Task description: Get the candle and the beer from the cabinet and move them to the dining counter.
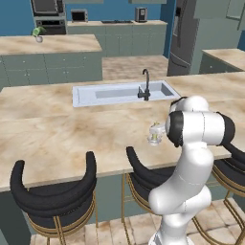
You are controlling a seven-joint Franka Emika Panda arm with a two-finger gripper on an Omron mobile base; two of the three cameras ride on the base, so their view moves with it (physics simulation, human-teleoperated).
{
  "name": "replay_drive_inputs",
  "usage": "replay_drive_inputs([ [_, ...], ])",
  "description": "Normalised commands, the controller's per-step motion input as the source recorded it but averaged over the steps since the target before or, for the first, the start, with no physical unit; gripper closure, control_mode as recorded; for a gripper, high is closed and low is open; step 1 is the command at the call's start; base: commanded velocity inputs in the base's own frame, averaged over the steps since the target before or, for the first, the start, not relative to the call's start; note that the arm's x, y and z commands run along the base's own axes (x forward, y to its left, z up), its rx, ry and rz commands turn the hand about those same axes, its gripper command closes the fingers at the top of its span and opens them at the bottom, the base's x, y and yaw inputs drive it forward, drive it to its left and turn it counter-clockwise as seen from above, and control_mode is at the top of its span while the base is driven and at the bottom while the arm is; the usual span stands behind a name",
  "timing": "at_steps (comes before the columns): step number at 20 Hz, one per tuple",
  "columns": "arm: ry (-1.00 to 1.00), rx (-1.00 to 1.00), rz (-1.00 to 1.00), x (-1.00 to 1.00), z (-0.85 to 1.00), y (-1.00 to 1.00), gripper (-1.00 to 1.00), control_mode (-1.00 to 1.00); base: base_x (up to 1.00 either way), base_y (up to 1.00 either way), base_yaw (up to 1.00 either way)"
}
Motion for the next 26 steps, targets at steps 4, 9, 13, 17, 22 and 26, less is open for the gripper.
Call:
replay_drive_inputs([
  [4, 0.00, 0.00, 0.00, 0.00, -0.01, 0.00, 1.00, -1.00, 0.00, 0.00, 0.00],
  [9, 0.00, 0.00, 0.00, 0.00, 0.00, 0.00, 1.00, -1.00, 0.00, 0.00, 0.00],
  [13, 0.00, 0.00, 0.00, 0.00, 0.00, 0.00, 1.00, -1.00, 0.00, 0.00, 0.00],
  [17, 0.00, 0.00, 0.00, 0.00, 0.00, 0.00, 1.00, -1.00, 0.00, 0.00, 0.00],
  [22, 0.00, 0.00, 0.00, 0.00, 0.00, 0.00, -1.00, -1.00, 0.00, 0.00, 0.00],
  [26, 0.00, 0.00, 0.00, 0.00, 0.00, 0.00, -1.00, -1.00, 0.00, 0.00, 0.00],
])
